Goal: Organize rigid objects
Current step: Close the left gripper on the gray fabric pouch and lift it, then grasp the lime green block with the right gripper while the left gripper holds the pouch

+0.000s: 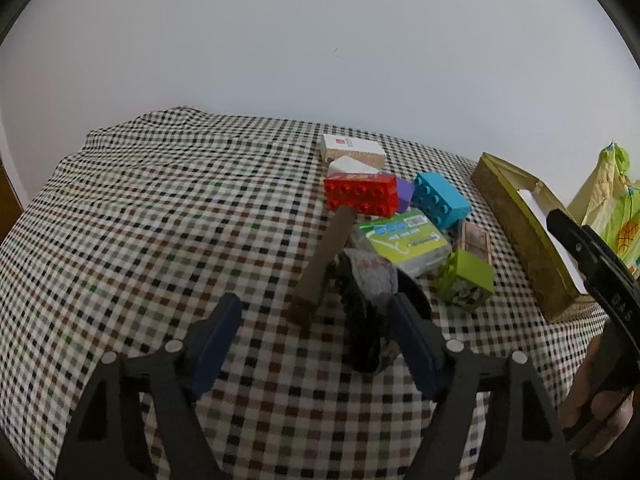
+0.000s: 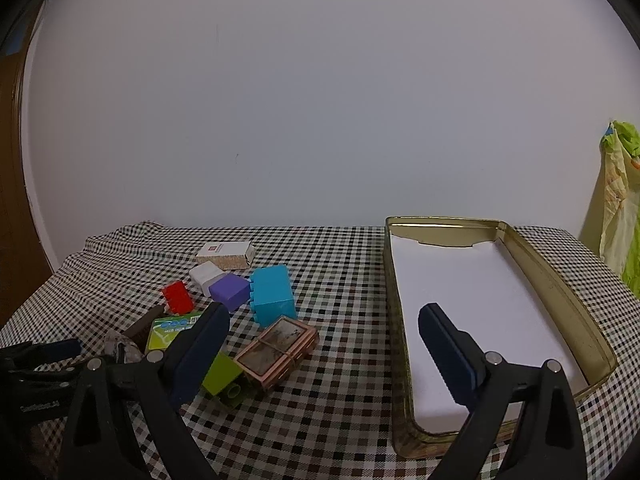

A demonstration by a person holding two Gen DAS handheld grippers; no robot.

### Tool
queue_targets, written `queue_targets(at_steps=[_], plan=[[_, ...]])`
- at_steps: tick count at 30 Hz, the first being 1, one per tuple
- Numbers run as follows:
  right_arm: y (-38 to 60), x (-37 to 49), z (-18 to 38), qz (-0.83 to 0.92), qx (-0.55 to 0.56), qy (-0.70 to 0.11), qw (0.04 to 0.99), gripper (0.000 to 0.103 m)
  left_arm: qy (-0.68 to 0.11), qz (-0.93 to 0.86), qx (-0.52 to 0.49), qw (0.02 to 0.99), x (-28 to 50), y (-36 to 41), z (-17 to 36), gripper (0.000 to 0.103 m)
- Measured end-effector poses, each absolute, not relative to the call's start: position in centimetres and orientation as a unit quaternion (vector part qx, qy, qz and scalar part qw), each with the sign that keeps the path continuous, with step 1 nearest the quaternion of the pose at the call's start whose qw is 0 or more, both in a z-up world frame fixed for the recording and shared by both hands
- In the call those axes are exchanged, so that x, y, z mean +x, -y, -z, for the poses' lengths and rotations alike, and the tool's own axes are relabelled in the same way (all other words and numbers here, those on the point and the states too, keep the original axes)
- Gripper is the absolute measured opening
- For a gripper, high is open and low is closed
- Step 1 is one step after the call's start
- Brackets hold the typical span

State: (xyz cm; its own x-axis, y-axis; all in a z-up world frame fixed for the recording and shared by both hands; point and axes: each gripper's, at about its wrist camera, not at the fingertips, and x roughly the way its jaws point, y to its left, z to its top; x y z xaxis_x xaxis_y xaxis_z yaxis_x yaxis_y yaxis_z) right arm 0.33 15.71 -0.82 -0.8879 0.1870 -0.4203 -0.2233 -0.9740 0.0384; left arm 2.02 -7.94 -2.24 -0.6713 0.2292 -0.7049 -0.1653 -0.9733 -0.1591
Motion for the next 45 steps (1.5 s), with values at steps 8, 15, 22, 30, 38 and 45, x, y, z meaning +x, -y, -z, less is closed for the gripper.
queue_targets(at_steps=[8,15,22,30,38,45], plan=[[-15.6,1.0,0.4,-0.972,-0.202,-0.044,0.108,0.097,0.052,-0.907,-0.390,0.153,2.9,5.3,1.3,0.076],[-15.9,1.1,0.3,-0.973,-0.196,-0.053,0.112,0.090,0.053,-0.893,-0.425,0.138,0.8,3.3,2.9,0.059],[-15.9,1.0,0.3,-0.972,-0.205,-0.054,0.103,0.089,0.070,-0.891,-0.428,0.136,0.2,4.6,4.3,0.043],[-16.0,-0.6,1.5,-0.963,-0.253,-0.074,0.056,0.061,0.096,-0.893,-0.412,0.155,1.1,6.0,3.7,0.042],[-16.4,-2.9,3.6,-0.922,-0.340,-0.160,-0.087,0.058,0.083,-0.920,-0.352,0.149,3.2,7.8,0.1,0.042],[-13.7,-3.8,5.2,-0.918,-0.371,-0.096,-0.101,0.058,0.086,-0.926,-0.342,0.137,3.2,9.6,-0.3,0.042]])
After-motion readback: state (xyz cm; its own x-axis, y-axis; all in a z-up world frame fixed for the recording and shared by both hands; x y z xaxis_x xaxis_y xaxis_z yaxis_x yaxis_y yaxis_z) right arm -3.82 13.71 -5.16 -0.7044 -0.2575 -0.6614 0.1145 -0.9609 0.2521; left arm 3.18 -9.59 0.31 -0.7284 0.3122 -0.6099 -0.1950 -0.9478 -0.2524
